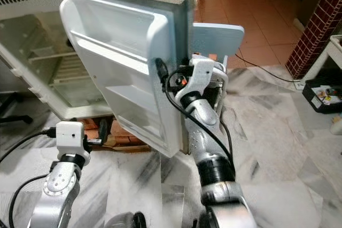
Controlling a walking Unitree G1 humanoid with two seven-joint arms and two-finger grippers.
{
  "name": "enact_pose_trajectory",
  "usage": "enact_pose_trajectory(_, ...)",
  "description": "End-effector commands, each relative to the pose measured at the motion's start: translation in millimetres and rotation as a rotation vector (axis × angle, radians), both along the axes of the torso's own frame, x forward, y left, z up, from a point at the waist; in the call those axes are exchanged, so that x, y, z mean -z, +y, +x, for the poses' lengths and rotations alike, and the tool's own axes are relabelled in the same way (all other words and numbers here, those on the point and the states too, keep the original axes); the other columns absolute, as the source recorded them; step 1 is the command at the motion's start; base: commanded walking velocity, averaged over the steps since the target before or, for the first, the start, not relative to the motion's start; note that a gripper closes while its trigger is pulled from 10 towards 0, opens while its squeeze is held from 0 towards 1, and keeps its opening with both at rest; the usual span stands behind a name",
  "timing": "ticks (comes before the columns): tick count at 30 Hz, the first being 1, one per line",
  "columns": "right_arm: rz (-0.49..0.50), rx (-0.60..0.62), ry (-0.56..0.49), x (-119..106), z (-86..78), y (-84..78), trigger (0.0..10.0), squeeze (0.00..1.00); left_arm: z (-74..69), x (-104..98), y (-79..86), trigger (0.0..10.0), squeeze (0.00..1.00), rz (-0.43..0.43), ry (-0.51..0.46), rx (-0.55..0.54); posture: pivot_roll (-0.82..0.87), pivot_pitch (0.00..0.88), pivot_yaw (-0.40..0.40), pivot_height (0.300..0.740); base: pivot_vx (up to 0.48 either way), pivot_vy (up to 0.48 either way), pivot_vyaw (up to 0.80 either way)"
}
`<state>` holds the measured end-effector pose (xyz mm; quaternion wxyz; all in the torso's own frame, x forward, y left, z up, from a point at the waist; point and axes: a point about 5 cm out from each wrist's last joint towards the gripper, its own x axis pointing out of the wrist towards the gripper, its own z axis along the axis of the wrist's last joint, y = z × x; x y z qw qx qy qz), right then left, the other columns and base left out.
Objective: Restocking fridge
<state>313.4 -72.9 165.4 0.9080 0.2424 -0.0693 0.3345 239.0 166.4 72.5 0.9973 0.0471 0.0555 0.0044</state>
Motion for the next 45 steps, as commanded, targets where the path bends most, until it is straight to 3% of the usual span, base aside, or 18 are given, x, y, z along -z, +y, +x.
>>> enact_pose_trajectory(1,0.059,-0.277,-0.091,-26.3,-20.0,34.0,10.0,0.00,-2.2,1.5,3.4,10.0,0.00,0.009,0.010,0.002,-0.04,0.064,0.087,0.740,0.000,0.000,0.00)
enact_pose_trajectory(5,0.028,-0.453,-0.079,-17.4,-46.6,24.2,10.0,0.00,-4.2,3.9,1.3,10.0,0.00,0.007,0.020,0.012,-0.04,0.062,0.083,0.740,0.000,0.000,0.00)
enact_pose_trajectory(9,-0.024,-0.482,0.031,2.8,-54.8,3.2,10.0,0.00,-6.8,3.1,2.5,10.0,0.00,0.007,0.019,0.002,-0.03,0.055,0.068,0.740,0.000,0.000,0.00)
enact_pose_trajectory(16,-0.365,-0.666,0.144,45.0,-83.5,-36.4,10.0,0.00,-26.8,11.8,4.4,10.0,0.00,-0.008,0.062,0.006,-0.03,0.073,0.063,0.740,0.000,0.000,0.00)
enact_pose_trajectory(17,-0.554,-0.616,0.167,65.7,-79.2,-47.7,10.0,0.00,-33.7,16.2,0.4,10.0,0.00,-0.009,0.090,0.044,-0.02,0.074,0.062,0.740,0.000,0.000,0.00)
enact_pose_trajectory(18,-0.630,-0.568,0.191,74.9,-74.1,-53.2,10.0,0.00,-37.1,18.0,-2.1,10.0,0.00,-0.011,0.100,0.071,-0.02,0.074,0.062,0.740,0.000,0.000,0.00)
enact_pose_trajectory(21,-0.684,-0.519,0.217,81.8,-68.7,-57.7,10.0,0.00,-40.0,19.2,-4.3,10.0,0.00,-0.014,0.108,0.096,-0.02,0.074,0.062,0.740,0.000,0.000,0.00)
enact_pose_trajectory(22,-0.815,-0.302,0.237,91.9,-45.5,-67.5,10.0,0.00,-45.8,23.9,-10.3,10.0,0.00,-0.020,0.147,0.157,-0.02,0.075,0.064,0.740,0.000,0.000,0.00)
enact_pose_trajectory(23,-0.815,-0.302,0.237,91.9,-45.5,-67.5,10.0,0.00,-45.8,23.9,-10.3,10.0,0.00,-0.020,0.147,0.157,-0.02,0.075,0.064,0.740,0.000,0.000,0.00)
enact_pose_trajectory(24,-0.899,-0.078,0.171,88.7,-23.1,-71.3,10.0,0.00,-48.8,27.1,-14.0,10.0,0.00,-0.016,0.175,0.206,-0.01,0.078,0.066,0.740,0.000,0.000,0.00)
enact_pose_trajectory(27,-0.826,0.090,0.140,74.3,-5.5,-64.8,10.0,0.00,-48.1,29.4,-13.1,10.0,0.00,-0.013,0.199,0.223,-0.01,0.074,0.071,0.740,0.000,0.000,0.00)
enact_pose_trajectory(29,-0.739,0.150,0.079,52.8,9.8,-40.0,10.0,0.00,-50.9,39.1,-8.8,10.0,0.00,0.017,0.263,0.228,0.00,0.072,0.079,0.740,0.000,0.000,0.00)
enact_pose_trajectory(34,-0.608,0.043,-0.004,30.5,15.5,-2.5,10.0,0.00,-56.4,43.6,-7.8,10.0,0.00,0.018,0.298,0.241,0.01,0.069,0.077,0.740,0.000,0.000,0.00)
enact_pose_trajectory(36,-0.441,-0.109,-0.042,17.4,6.3,19.4,10.0,0.00,-57.2,43.3,-7.3,10.0,0.00,0.016,0.299,0.237,0.02,0.067,0.068,0.740,0.000,0.000,0.00)
enact_pose_trajectory(37,-0.441,-0.109,-0.042,17.4,6.3,19.4,10.0,0.00,-57.2,43.3,-7.3,10.0,0.00,0.016,0.299,0.237,0.02,0.067,0.068,0.740,0.000,0.000,0.00)
enact_pose_trajectory(38,-0.262,-0.267,-0.103,-0.2,-12.7,35.6,10.0,0.00,-57.8,43.4,-7.0,10.0,0.00,0.016,0.302,0.237,0.02,0.066,0.065,0.740,0.000,0.000,0.00)
enact_pose_trajectory(39,-0.189,-0.342,-0.123,-8.1,-23.5,40.9,10.0,0.00,-58.0,43.3,-6.9,10.0,0.00,0.017,0.302,0.235,0.02,0.066,0.063,0.740,0.000,0.000,0.00)
enact_pose_trajectory(45,-0.098,-0.469,-0.099,-10.2,-47.7,51.7,10.0,0.00,-55.4,42.8,-8.4,10.0,0.00,0.029,0.294,0.233,0.01,0.066,0.065,0.740,0.000,0.000,0.00)
